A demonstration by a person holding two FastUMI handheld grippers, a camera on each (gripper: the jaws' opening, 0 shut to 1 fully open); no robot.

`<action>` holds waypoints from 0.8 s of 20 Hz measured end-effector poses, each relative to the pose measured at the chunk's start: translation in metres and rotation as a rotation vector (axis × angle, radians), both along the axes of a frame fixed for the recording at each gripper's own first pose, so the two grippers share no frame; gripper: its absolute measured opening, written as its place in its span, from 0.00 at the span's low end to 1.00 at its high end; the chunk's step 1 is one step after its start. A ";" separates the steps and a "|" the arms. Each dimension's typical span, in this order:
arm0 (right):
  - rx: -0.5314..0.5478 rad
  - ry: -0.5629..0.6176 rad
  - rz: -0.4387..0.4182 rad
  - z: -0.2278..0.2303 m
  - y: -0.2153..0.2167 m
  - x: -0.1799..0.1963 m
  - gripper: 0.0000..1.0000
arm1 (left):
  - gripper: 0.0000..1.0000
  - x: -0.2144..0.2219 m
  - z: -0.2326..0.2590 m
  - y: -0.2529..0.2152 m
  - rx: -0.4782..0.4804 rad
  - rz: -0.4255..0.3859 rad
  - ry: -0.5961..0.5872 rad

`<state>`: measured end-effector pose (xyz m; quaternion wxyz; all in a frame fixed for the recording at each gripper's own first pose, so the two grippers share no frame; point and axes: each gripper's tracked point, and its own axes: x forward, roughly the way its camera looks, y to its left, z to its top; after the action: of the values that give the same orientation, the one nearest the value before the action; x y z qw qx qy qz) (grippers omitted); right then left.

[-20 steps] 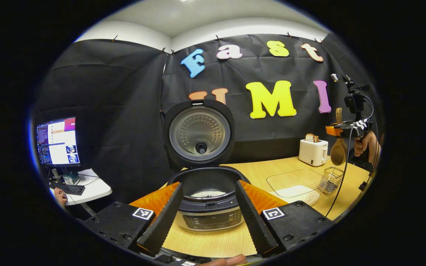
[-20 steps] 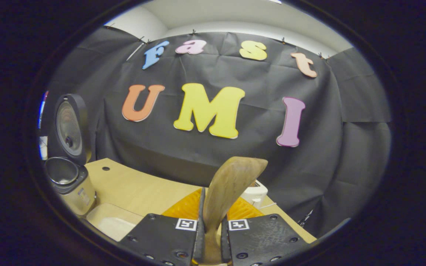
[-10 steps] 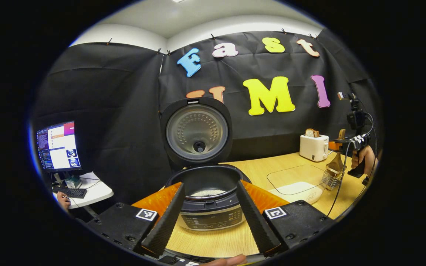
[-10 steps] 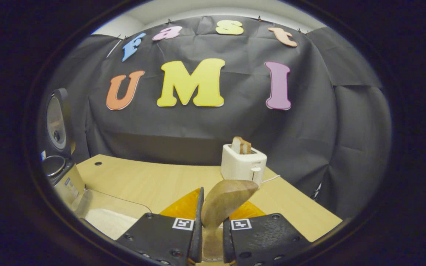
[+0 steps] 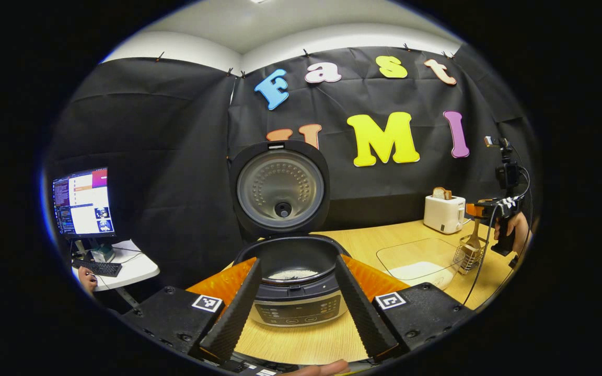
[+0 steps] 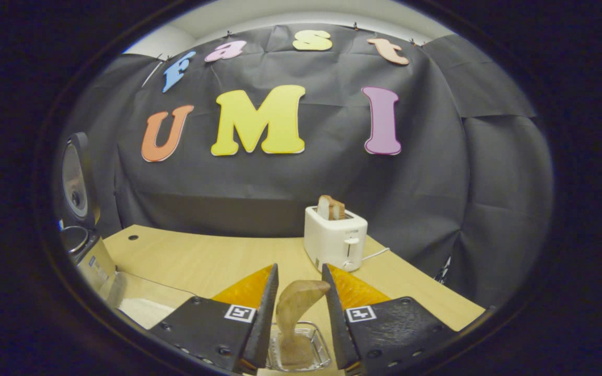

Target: Close the left gripper, press the button to open the rice cooker; take a wooden spoon from the chopstick holder with the right hand, scoop a spoonful of rice and pour it into the rice cooker, then put the wooden spoon back into the chopstick holder.

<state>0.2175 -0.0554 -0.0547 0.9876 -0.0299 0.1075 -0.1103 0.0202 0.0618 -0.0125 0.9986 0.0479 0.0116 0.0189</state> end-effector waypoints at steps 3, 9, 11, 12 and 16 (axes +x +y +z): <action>-0.038 -0.043 -0.020 0.012 -0.007 -0.009 0.72 | 0.90 -0.001 0.004 -0.010 -0.002 -0.006 -0.017; -0.060 -0.063 0.036 0.019 0.000 -0.044 0.96 | 0.90 0.006 -0.012 -0.042 -0.028 -0.036 0.018; -0.072 -0.083 0.049 0.022 0.003 -0.060 0.95 | 0.91 0.008 -0.014 -0.046 -0.022 -0.034 0.019; -0.058 -0.093 0.059 0.023 0.006 -0.069 0.95 | 0.90 0.009 -0.014 -0.047 -0.026 -0.031 0.021; -0.002 -0.103 0.134 0.017 0.014 -0.097 0.96 | 0.90 0.002 0.003 -0.037 -0.083 0.027 0.003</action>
<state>0.1203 -0.0414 -0.0379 0.9970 -0.0322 0.0541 -0.0453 0.0220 0.0250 -0.0091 0.9994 0.0065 0.0146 0.0319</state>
